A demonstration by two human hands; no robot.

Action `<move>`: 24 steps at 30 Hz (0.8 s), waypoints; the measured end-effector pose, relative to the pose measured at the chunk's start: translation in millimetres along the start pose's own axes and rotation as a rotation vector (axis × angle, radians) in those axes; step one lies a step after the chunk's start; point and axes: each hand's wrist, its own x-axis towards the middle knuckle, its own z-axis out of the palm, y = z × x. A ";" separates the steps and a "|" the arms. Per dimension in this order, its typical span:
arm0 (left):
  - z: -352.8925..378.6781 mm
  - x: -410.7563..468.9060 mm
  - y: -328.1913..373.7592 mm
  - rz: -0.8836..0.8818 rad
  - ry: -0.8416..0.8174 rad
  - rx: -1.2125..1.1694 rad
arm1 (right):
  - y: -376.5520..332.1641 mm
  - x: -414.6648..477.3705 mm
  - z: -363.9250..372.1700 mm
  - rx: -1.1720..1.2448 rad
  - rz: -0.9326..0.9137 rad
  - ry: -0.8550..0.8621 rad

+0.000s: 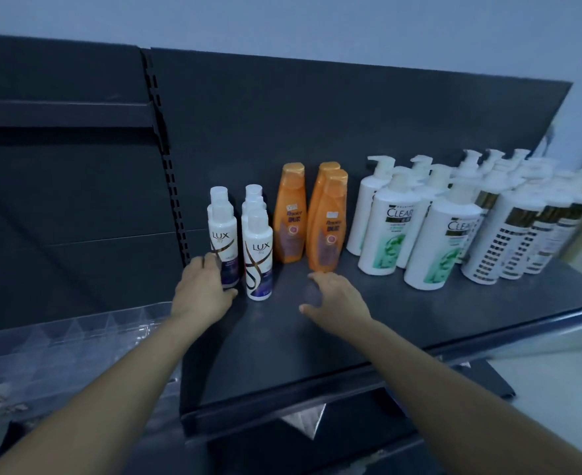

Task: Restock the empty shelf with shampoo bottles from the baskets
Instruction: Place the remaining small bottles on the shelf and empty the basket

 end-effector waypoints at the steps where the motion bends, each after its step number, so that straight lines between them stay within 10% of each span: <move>1: -0.2 -7.6 4.3 0.013 -0.019 0.053 | 6.4 -9.5 -4.3 -0.033 0.002 -0.012; 24: 64.9 -226.5 230.1 0.663 -0.163 0.295 | 173.6 -301.7 -105.8 -0.227 0.397 0.023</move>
